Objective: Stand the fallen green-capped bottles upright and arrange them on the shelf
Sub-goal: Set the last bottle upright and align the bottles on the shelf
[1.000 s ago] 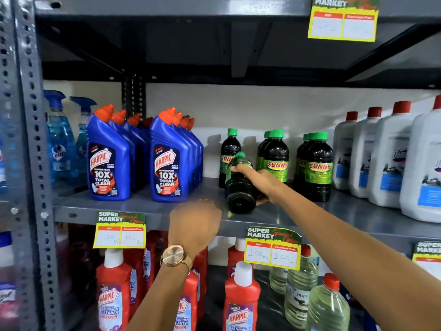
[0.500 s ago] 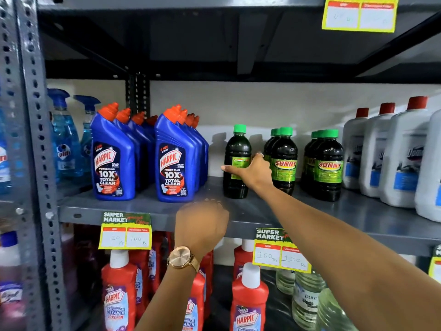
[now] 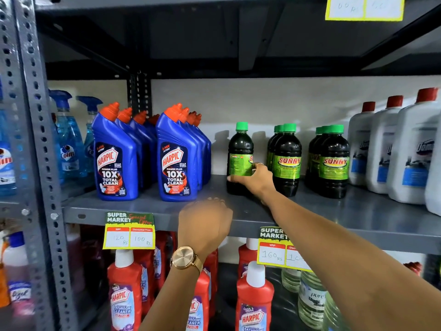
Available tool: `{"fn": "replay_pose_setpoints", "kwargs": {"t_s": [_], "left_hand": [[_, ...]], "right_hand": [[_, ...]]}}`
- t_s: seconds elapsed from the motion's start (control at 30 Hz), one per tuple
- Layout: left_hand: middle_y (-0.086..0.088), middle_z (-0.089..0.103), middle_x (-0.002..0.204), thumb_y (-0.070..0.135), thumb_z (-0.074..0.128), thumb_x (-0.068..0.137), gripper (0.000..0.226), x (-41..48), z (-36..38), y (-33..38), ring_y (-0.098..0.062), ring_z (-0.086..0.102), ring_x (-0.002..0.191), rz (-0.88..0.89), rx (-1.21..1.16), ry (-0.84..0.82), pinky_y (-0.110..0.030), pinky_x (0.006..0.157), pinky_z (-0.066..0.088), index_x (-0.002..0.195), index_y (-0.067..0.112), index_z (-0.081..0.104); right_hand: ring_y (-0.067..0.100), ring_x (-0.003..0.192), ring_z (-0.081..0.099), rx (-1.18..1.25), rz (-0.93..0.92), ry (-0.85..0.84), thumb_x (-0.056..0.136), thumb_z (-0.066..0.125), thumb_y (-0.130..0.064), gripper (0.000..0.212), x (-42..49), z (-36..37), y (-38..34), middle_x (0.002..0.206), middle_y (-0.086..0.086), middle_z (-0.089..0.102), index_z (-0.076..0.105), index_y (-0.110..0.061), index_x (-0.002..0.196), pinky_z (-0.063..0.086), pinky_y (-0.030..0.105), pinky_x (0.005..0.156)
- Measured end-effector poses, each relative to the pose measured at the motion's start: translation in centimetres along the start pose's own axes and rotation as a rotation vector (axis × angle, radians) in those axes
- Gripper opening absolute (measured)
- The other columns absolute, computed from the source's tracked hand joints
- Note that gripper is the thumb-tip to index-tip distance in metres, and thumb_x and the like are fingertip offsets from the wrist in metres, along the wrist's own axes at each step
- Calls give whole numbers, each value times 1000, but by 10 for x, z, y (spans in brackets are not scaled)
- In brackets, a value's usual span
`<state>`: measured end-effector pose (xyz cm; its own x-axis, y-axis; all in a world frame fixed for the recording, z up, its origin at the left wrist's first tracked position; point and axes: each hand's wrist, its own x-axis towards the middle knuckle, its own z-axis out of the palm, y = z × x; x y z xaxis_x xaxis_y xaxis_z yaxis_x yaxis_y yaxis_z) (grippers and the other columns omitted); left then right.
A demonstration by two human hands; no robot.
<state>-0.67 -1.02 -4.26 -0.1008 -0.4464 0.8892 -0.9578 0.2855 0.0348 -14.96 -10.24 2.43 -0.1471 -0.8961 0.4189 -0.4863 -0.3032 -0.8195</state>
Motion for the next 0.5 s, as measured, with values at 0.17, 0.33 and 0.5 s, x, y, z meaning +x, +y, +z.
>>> {"fn": "replay_pose_setpoints", "kwargs": {"t_s": [0.17, 0.33, 0.5], "left_hand": [[5, 54, 48, 24, 47, 75, 27, 0, -4, 2, -15, 46, 42, 4, 7, 6, -21, 48, 21, 49, 19, 49], [5, 53, 47, 24, 45, 77, 29, 0, -3, 3, -16, 45, 41, 1, -18, 3, -21, 45, 25, 48, 18, 47], [5, 53, 47, 25, 45, 77, 30, 0, -3, 2, -17, 45, 42, -10, -7, 3, -22, 47, 23, 48, 19, 50]], "right_hand": [[24, 97, 61, -32, 18, 0, 61, 85, -42, 70, -3, 7, -3, 106, 7, 62, 56, -7, 115, 50, 27, 76], [19, 80, 55, 89, 64, -38, 74, 70, -12, 12, -3, -1, -1, 80, 2, 62, 62, -13, 82, 41, 6, 47], [25, 105, 64, -73, 9, 19, 56, 88, -42, 80, -3, 1, 2, 114, 8, 66, 56, -7, 120, 54, 35, 87]]}}
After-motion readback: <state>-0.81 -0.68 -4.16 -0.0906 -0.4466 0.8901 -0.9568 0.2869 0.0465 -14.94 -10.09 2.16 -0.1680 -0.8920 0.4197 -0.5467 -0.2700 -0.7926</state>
